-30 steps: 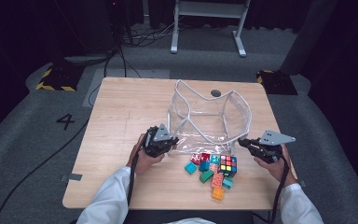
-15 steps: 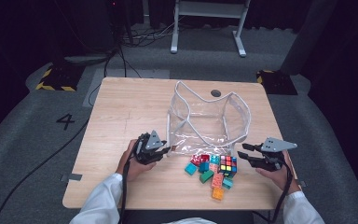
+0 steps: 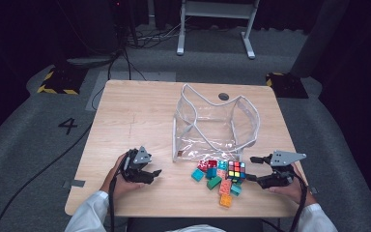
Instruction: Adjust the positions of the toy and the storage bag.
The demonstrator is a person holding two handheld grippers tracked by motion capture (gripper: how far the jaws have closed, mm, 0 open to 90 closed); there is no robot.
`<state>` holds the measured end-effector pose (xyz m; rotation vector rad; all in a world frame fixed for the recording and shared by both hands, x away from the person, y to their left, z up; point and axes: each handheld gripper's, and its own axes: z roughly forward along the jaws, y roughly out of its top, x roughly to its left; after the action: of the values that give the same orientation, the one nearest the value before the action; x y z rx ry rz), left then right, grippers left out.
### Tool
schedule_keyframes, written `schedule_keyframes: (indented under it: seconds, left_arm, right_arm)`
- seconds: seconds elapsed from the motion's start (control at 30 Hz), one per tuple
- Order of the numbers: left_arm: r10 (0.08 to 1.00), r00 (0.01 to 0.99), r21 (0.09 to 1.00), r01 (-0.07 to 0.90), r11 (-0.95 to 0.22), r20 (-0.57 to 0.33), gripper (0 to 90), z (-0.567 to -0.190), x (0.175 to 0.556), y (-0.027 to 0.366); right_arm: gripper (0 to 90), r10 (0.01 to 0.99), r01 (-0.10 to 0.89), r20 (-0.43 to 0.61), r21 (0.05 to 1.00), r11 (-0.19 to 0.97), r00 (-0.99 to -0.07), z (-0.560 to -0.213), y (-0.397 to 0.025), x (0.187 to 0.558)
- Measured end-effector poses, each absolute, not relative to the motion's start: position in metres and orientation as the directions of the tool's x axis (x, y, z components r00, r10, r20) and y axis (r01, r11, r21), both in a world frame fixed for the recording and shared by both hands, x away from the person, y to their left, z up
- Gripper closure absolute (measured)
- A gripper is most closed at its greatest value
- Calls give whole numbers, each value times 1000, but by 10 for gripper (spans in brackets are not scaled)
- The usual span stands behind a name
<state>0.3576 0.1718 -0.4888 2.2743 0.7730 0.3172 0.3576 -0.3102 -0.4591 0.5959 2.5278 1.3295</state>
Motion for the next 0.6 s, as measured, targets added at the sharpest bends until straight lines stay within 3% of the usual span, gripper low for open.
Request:
schedule_keyframes:
  seconds: [0.23, 0.6]
  left_arm:
    - [639, 768, 669, 497, -553, -42, 173, -501, 355, 183]
    - [650, 759, 678, 493, -545, -29, 133, -503, 356, 184]
  right_arm:
    - [253, 409, 234, -6, 812, 534, -912, -465, -297, 357]
    - [240, 383, 206, -30, 802, 561, -923, -476, -280, 368]
